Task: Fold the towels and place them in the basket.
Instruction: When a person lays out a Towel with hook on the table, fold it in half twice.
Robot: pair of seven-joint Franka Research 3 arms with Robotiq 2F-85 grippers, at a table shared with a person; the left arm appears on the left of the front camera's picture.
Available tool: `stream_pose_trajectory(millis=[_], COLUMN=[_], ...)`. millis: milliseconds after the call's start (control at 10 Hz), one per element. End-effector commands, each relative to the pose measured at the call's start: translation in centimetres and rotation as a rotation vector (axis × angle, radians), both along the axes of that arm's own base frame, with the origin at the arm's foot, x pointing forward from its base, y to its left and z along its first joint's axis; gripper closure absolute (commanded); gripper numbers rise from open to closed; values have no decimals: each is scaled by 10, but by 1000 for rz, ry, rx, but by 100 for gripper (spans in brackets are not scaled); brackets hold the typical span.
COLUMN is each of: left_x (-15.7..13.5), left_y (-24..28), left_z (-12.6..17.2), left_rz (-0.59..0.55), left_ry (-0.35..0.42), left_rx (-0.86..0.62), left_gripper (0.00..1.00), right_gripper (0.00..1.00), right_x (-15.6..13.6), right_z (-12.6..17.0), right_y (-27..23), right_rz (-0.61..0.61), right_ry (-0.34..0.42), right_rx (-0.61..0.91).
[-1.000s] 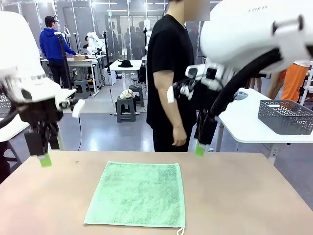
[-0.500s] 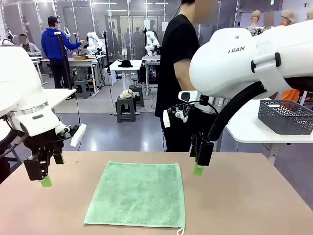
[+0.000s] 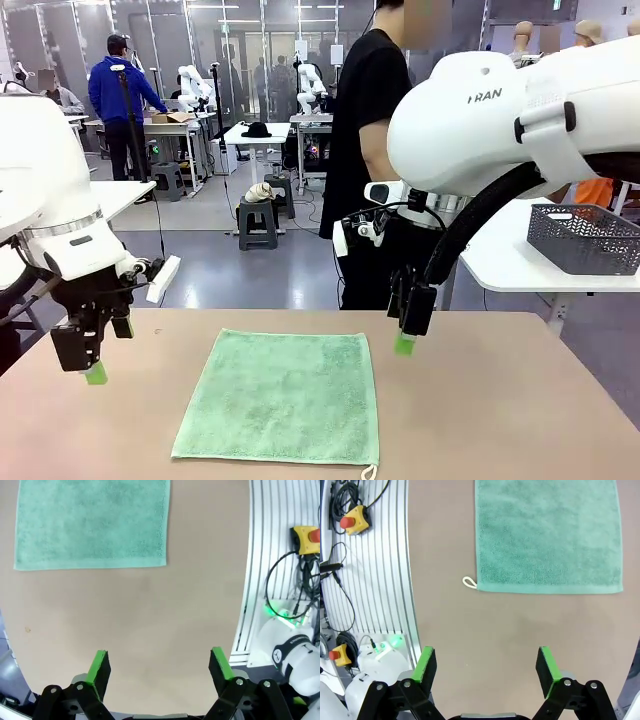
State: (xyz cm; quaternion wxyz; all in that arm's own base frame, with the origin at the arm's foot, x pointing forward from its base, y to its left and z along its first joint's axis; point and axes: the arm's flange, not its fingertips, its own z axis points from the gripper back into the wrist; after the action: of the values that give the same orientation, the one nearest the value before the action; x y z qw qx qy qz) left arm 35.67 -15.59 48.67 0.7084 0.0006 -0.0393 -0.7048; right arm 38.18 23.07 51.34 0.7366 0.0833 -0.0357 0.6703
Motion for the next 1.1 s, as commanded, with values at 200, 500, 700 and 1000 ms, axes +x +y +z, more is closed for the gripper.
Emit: stream_pose_trajectory(millis=[200, 500, 700, 1000], left_x=[-6, -14, -21, -23], left_y=[-38, -48, -49, -39], left_z=[-35, -75, -107, -147], left_rz=[-57, -48, -51, -59], left_ry=[1, 6, -70, -75], left_rx=[24, 4, 30, -2], left_gripper=[0, 0, 0, 0], right_gripper=[0, 0, 0, 0], right_x=[-17, -36, -42, -60], right_z=[-30, -67, -96, -137], right_y=[23, 37, 41, 42], right_rz=[-66, -88, -112, -106], right_ry=[-44, -79, -78, -17], right_rx=[-75, -121, -139, -75])
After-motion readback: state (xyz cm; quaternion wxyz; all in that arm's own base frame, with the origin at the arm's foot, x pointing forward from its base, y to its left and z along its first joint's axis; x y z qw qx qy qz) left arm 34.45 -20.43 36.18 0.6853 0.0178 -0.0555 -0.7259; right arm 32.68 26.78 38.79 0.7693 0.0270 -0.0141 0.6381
